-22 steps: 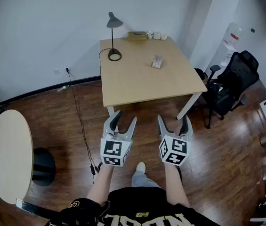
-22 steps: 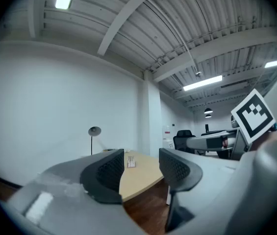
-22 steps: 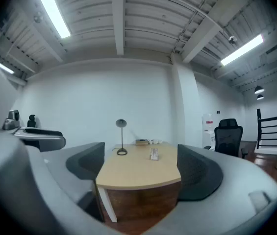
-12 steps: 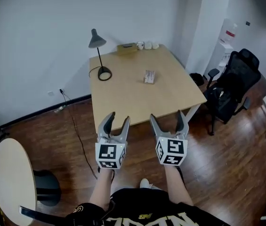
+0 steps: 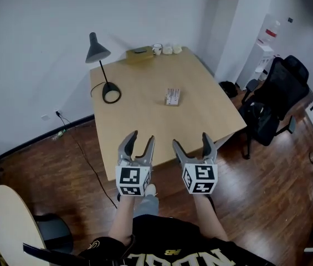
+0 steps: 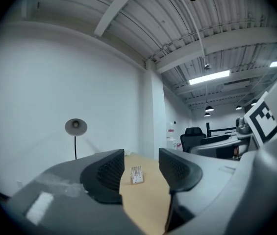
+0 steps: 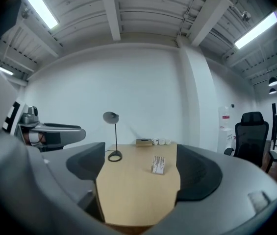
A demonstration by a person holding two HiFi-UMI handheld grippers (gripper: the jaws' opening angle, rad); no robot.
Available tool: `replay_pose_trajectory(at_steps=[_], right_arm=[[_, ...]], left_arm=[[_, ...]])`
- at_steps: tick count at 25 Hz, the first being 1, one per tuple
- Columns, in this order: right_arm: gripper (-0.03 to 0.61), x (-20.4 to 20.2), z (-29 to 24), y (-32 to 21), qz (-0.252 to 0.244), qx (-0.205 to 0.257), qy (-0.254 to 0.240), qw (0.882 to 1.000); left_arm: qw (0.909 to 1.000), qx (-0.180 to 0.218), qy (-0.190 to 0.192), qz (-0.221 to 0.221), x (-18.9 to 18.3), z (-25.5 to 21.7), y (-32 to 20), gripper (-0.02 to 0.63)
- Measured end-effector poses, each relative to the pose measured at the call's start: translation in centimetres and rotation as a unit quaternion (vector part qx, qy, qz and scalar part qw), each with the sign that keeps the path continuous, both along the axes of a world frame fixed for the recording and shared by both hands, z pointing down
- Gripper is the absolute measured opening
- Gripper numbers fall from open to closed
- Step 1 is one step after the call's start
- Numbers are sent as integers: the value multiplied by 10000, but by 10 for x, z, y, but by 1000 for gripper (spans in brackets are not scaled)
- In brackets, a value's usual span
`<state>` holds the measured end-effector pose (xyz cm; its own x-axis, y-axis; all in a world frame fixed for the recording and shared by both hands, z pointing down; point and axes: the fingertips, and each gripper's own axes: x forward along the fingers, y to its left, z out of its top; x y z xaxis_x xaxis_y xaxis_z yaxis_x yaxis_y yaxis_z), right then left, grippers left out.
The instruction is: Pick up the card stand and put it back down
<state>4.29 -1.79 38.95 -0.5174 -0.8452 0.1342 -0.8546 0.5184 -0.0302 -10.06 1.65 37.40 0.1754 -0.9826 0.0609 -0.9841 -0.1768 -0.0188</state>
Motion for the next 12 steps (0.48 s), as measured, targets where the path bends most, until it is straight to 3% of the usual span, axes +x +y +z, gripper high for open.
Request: replay_pose_trajectory(at_steps=[5, 8, 12], right_arm=[[437, -40, -23, -73, 64, 143, 54, 9999], [423, -53, -19, -91, 114, 192, 123, 9997], [420, -48, -1, -120, 198, -37, 173, 9996]], left_arm=[[9994, 208, 46, 276, -38, -18, -76, 219], [9986, 394, 54, 350, -58, -16, -106, 170], [9984, 200, 6, 533, -60, 0, -140, 192]])
